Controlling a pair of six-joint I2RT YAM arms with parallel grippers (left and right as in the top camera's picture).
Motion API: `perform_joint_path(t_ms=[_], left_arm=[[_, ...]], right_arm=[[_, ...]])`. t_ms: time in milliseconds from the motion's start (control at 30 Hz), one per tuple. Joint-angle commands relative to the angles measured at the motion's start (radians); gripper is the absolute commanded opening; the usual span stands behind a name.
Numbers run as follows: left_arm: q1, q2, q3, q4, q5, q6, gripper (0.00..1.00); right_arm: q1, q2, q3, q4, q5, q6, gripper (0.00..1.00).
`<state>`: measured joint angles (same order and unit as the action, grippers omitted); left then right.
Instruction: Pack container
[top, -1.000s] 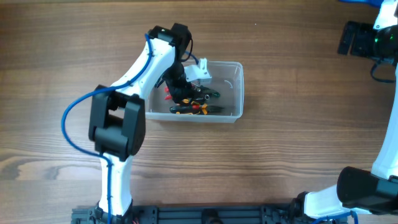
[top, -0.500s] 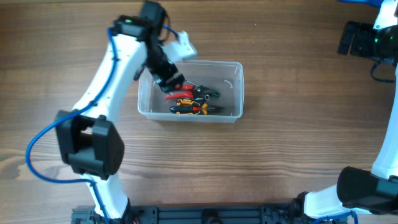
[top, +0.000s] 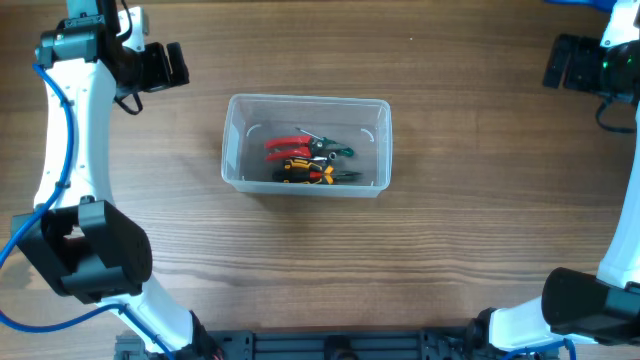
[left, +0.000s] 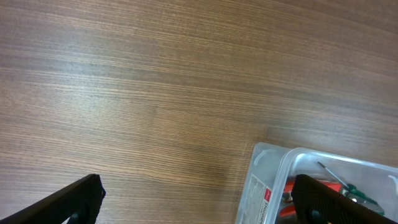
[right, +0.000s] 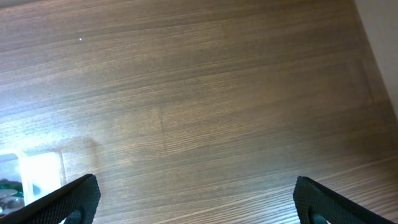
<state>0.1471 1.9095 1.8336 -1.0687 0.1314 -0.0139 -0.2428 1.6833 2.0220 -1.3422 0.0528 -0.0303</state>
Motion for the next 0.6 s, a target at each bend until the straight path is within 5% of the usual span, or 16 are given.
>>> perform_joint_path(t_ms=[0, 567], left_arm=[[0.002, -0.027, -0.001, 0.002, 0.005, -0.028, 1.0], [0.002, -0.026, -0.001, 0.001, 0.005, -0.028, 1.0]], right_arm=[[0.002, 0.003, -0.001, 0.002, -0.005, 0.007, 1.0], [0.002, 0.006, -0.001, 0.003, -0.005, 0.007, 1.0]])
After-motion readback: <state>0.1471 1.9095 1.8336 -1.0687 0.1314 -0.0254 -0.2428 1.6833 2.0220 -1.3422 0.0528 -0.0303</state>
